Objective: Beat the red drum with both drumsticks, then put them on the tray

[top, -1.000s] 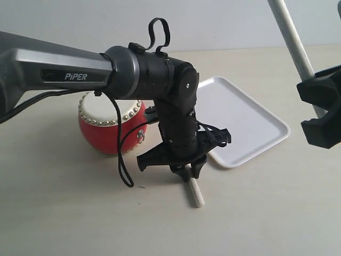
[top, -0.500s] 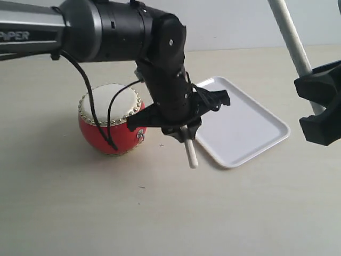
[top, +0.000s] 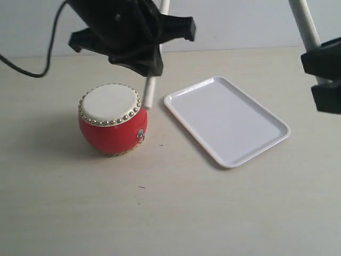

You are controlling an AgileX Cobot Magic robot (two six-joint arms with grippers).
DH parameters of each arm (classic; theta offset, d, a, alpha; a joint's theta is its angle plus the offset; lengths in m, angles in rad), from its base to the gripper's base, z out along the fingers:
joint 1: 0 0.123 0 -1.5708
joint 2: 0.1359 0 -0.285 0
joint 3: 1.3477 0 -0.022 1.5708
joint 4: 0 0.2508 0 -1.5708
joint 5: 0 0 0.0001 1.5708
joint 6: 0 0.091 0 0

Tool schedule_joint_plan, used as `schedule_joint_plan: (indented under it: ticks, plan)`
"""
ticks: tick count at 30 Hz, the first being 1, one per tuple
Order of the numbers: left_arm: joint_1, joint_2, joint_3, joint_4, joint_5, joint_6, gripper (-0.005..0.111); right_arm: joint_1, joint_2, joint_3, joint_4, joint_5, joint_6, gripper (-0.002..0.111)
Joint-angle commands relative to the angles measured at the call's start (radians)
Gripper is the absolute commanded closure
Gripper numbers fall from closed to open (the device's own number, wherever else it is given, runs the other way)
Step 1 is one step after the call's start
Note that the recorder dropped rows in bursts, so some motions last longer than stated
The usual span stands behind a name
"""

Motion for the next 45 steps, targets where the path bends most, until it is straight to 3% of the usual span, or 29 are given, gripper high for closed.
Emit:
schedule_joint_plan:
  ticks: [1, 10, 14, 22, 28, 32, 39, 45]
  plan:
    - [0.032, -0.174, 0.131, 0.096, 0.000, 0.032, 0.107, 0.003, 0.022, -0.073, 0.065, 0.040, -0.066, 0.108]
    - [0.080, -0.606, 0.484, 0.171, -0.195, 0.018, 0.107, 0.003, 0.166, -0.111, 0.289, 0.047, -0.233, 0.108]
    - [0.087, -0.764, 0.572, 0.283, -0.199, 0.016, 0.107, 0.003, 0.257, -0.111, 0.383, 0.045, -0.317, 0.108]
    - [0.087, -0.928, 0.586, 0.347, -0.118, 0.027, 0.107, 0.003, 0.348, -0.111, 0.433, 0.010, -0.363, 0.108]
    - [0.087, -0.979, 0.586, 0.494, 0.064, 0.043, 0.107, 0.003, 0.409, -0.118, 0.494, 0.021, -0.381, 0.108]
    - [0.087, -0.977, 0.586, 0.442, 0.103, 0.108, 0.107, 0.003, 0.459, -0.183, 0.596, 0.084, -0.462, 0.108]
    - [0.087, -0.994, 0.587, 0.397, 0.207, 0.165, 0.107, 0.003, 0.559, -0.312, 0.577, 0.217, -0.486, 0.108]
    - [0.087, -1.003, 0.650, 0.369, 0.247, 0.210, 0.107, 0.003, 0.568, -0.319, 0.579, 0.193, -0.480, 0.108]
